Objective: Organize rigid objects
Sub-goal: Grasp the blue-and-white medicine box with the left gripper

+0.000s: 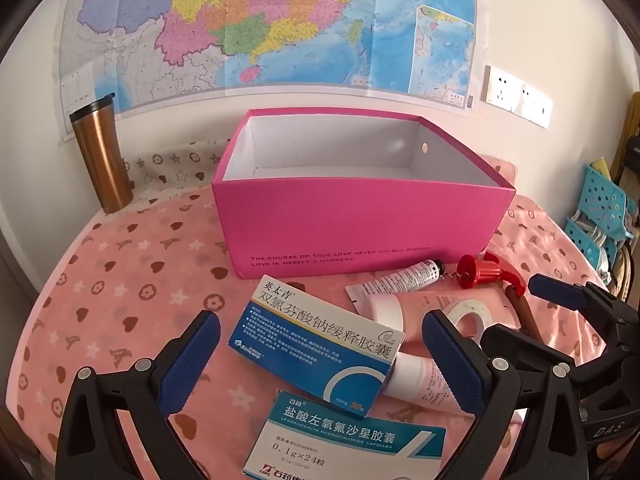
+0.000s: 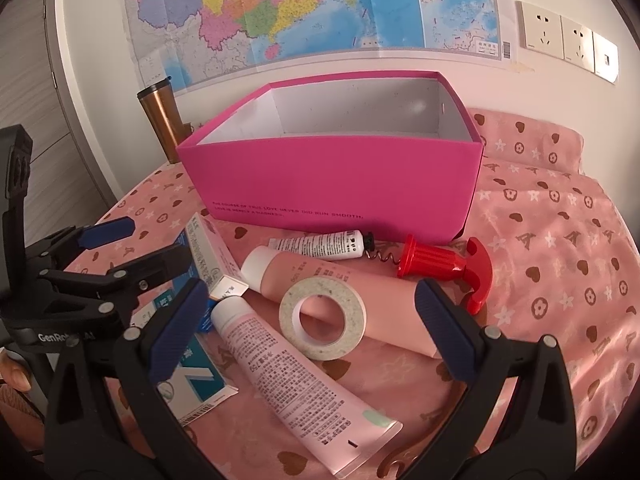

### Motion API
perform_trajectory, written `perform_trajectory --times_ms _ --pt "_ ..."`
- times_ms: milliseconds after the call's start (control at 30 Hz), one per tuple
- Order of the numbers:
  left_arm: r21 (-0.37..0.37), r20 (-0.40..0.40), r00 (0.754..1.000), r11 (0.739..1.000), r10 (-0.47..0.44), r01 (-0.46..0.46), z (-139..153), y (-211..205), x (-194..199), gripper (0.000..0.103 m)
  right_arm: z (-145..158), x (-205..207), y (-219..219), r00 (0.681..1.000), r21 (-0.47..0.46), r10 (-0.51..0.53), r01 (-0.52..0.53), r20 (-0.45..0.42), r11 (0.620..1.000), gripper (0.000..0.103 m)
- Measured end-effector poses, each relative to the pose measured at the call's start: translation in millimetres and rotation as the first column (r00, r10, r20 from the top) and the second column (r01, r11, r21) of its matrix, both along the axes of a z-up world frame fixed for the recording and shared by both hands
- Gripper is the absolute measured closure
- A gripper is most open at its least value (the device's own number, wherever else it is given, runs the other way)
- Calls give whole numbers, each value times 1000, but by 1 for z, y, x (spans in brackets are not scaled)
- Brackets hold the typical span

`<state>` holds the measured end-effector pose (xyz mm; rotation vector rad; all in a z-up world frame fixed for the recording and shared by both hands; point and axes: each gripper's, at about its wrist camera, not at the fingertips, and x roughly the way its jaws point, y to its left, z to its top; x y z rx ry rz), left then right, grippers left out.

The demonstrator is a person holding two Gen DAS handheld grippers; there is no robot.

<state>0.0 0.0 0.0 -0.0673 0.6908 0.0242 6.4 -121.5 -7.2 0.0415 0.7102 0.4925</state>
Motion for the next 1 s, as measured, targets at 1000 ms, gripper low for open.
perform_trajectory --times_ms 1000 --pt "1 -18 999 999 40 -40 -3 27 6 0 -5 0 9 998 33 59 -58 -18 998 2"
